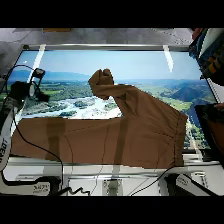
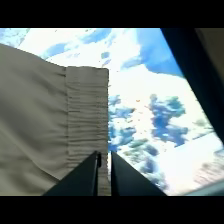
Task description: Fold the clothes and pants, and hang the long-sleeved shirts on hangers.
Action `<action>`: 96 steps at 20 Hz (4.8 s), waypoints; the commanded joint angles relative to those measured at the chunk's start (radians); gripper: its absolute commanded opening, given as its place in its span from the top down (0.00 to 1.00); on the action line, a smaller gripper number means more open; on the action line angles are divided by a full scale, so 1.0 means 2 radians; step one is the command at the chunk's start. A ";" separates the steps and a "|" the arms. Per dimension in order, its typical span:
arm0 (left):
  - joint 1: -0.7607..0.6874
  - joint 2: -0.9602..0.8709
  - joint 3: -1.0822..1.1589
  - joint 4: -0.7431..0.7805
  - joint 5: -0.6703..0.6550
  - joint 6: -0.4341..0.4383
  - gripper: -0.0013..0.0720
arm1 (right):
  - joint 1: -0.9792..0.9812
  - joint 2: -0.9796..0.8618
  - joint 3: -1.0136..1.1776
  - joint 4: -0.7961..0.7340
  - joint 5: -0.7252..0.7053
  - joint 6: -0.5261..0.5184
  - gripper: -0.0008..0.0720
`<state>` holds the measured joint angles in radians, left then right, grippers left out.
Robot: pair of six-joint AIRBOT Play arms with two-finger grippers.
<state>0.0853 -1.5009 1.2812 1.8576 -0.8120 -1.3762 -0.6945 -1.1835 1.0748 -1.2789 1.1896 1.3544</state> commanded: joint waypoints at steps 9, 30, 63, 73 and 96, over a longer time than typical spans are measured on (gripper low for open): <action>-0.083 -0.036 0.055 -0.316 0.056 0.135 0.96 | -0.060 -0.172 -0.027 0.145 -0.008 -0.110 0.21; -0.108 -0.232 0.167 -0.565 0.011 0.080 0.17 | -0.042 -0.256 -0.026 0.272 -0.084 -0.243 0.95; -0.365 -0.006 0.168 -0.405 0.101 0.218 0.96 | -0.041 -0.256 -0.026 0.271 -0.067 -0.242 0.95; -0.536 -0.053 0.168 -0.405 0.095 0.224 0.96 | -0.041 -0.256 -0.026 0.270 -0.068 -0.242 0.95; -0.218 -0.152 0.067 -0.471 -0.062 0.001 0.09 | -0.041 -0.256 -0.026 0.247 -0.068 -0.242 0.95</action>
<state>-0.3473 -1.7477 1.4269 0.9386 -0.9546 -1.3605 -0.7761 -1.6947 1.0233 -0.7815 1.0550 0.8696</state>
